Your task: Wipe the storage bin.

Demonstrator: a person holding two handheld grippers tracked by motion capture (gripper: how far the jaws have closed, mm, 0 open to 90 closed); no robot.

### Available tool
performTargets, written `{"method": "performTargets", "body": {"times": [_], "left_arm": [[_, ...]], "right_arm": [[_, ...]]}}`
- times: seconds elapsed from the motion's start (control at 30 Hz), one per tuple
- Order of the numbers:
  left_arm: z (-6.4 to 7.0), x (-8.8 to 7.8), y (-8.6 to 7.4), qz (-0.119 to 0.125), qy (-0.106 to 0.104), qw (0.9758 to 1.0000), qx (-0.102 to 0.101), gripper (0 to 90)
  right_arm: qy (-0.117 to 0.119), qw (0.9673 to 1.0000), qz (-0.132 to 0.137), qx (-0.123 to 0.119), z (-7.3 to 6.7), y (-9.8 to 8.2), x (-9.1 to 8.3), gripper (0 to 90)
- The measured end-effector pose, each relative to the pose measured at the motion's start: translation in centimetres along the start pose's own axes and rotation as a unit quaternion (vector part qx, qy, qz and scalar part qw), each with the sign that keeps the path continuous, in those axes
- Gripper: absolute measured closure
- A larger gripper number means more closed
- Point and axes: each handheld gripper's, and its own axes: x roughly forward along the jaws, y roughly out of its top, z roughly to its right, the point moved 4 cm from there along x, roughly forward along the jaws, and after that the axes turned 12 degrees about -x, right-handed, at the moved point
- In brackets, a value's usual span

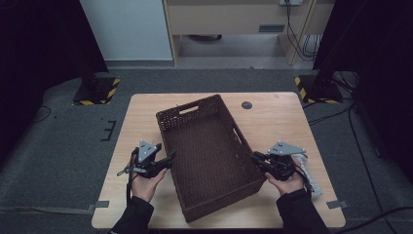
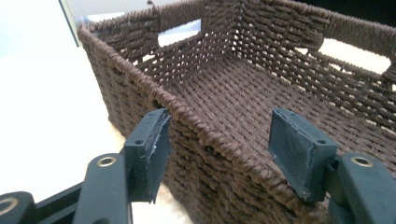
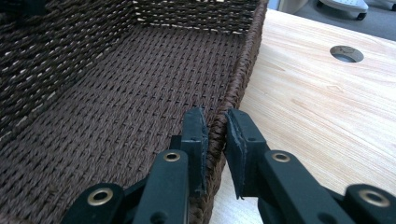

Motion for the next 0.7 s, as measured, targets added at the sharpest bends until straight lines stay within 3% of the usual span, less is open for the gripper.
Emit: {"method": "performTargets", "body": {"times": [0.17,0.33,0.53,0.7], "left_arm": [[0.1,0.3,-0.2,-0.002,0.005,1.0,0.002,34.4],[0.2,1.0,-0.5,-0.019,0.008,0.9998,0.003,34.3],[-0.1,1.9,-0.3,-0.017,-0.003,0.9998,-0.007,34.3],[-0.6,2.2,0.0,-0.013,-0.01,0.9998,-0.01,35.4]], "right_arm": [[-0.006,0.9999,0.015,-0.003,0.6,0.6,-0.4,71.4],[-0.019,0.9993,0.032,-0.009,1.7,1.1,-0.3,67.0],[-0.007,0.9995,0.027,-0.013,1.7,1.0,1.1,66.1],[0.004,0.9996,0.021,-0.016,1.2,1.0,1.8,72.7]]}}
